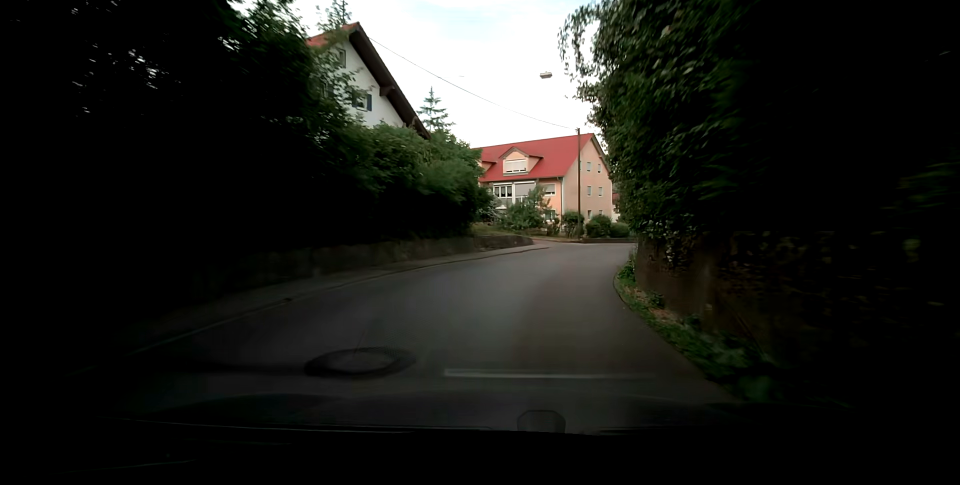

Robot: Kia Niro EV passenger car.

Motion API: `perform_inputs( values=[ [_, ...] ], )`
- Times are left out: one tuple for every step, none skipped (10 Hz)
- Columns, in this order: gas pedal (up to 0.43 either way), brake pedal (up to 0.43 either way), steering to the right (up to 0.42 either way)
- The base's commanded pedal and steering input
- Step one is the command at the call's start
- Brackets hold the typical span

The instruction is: Follow the waypoints while adhering to traffic rules and regulations

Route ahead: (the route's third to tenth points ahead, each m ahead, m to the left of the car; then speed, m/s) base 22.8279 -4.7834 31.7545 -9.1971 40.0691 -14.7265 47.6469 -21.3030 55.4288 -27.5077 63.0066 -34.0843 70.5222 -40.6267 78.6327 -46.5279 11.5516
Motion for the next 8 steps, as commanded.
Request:
perform_inputs(
  values=[
    [0.028, 0.006, 0.061],
    [0.028, 0.006, 0.068],
    [0.008, 0.006, 0.075],
    [0.000, 0.006, 0.078],
    [0.000, 0.012, 0.078],
    [0.000, 0.006, 0.077],
    [0.000, 0.006, 0.077],
    [0.000, 0.006, 0.077]
  ],
)
